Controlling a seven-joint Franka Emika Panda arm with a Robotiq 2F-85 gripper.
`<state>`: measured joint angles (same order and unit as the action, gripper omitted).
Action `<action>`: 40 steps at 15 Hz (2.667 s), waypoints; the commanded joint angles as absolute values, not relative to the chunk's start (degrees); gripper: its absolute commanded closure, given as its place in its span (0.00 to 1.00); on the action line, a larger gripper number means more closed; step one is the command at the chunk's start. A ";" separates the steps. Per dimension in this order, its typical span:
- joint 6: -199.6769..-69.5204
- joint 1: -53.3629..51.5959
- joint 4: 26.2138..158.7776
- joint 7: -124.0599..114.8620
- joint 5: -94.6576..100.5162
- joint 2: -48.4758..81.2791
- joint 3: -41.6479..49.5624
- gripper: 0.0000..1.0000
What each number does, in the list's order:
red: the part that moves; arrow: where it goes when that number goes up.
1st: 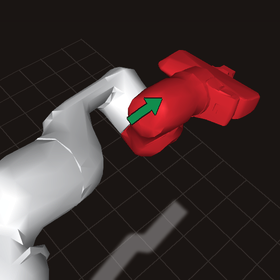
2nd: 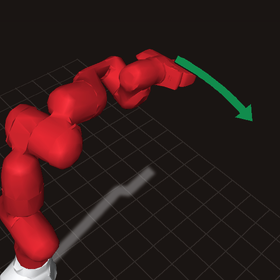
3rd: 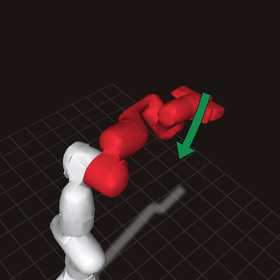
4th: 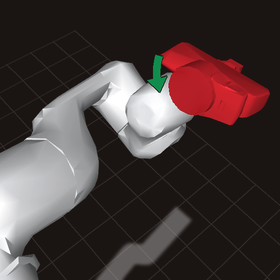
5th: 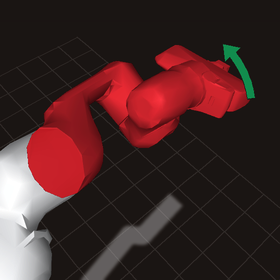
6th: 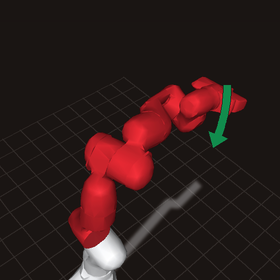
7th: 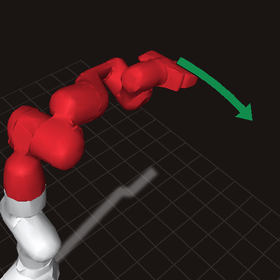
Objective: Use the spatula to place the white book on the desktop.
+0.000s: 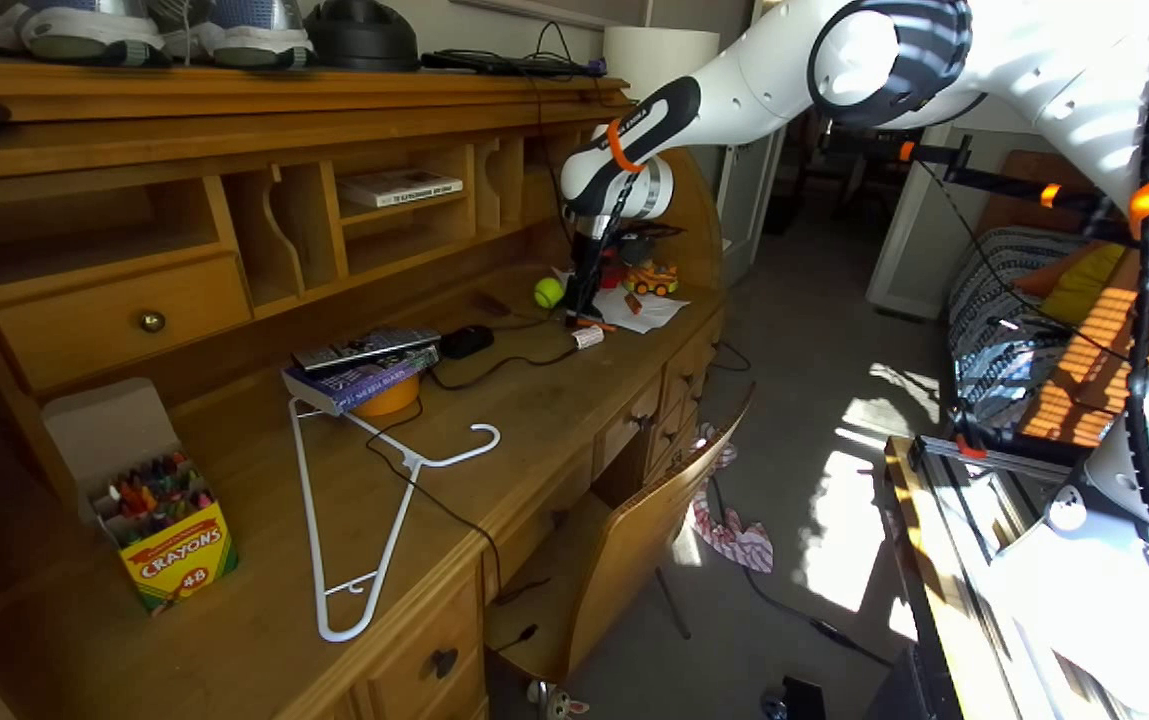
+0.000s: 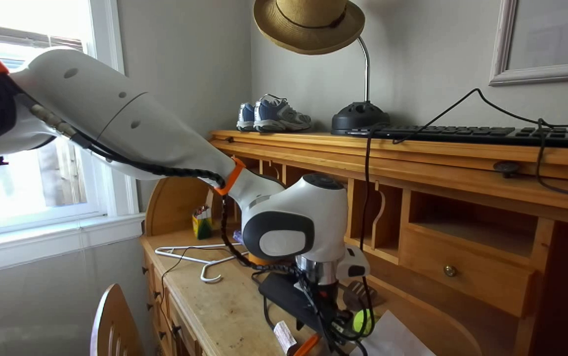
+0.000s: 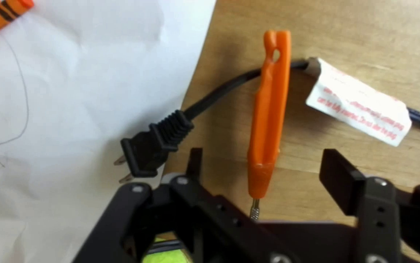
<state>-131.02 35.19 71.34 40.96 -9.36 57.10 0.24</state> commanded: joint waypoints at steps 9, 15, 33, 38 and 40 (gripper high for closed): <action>-127.05 34.60 70.26 40.23 -8.70 57.22 1.13 0.64; -127.64 34.60 70.65 40.05 -8.79 57.06 1.28 0.99; -130.56 35.08 84.65 40.26 -9.73 45.41 1.91 0.94; -132.27 34.61 83.64 39.66 -9.89 48.03 1.69 0.94; -134.04 34.42 83.31 39.35 -10.01 49.04 1.47 0.94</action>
<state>-131.04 34.98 82.98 40.38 -9.52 47.84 1.45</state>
